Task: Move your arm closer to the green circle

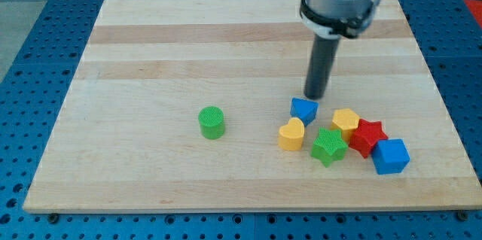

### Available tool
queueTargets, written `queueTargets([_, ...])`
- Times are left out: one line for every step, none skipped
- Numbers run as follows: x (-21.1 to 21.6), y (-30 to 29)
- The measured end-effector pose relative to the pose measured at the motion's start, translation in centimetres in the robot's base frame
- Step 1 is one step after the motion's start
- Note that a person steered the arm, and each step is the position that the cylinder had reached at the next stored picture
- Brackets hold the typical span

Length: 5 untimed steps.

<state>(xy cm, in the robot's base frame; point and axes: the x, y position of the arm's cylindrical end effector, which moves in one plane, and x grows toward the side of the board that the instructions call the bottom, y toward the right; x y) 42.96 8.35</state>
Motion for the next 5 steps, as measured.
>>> queueTargets([-0.6, -6.1])
queueTargets([0.9, -19.5])
queueTargets([1.9, -25.9])
queueTargets([2.6, -19.5])
queueTargets([7.1, -18.6])
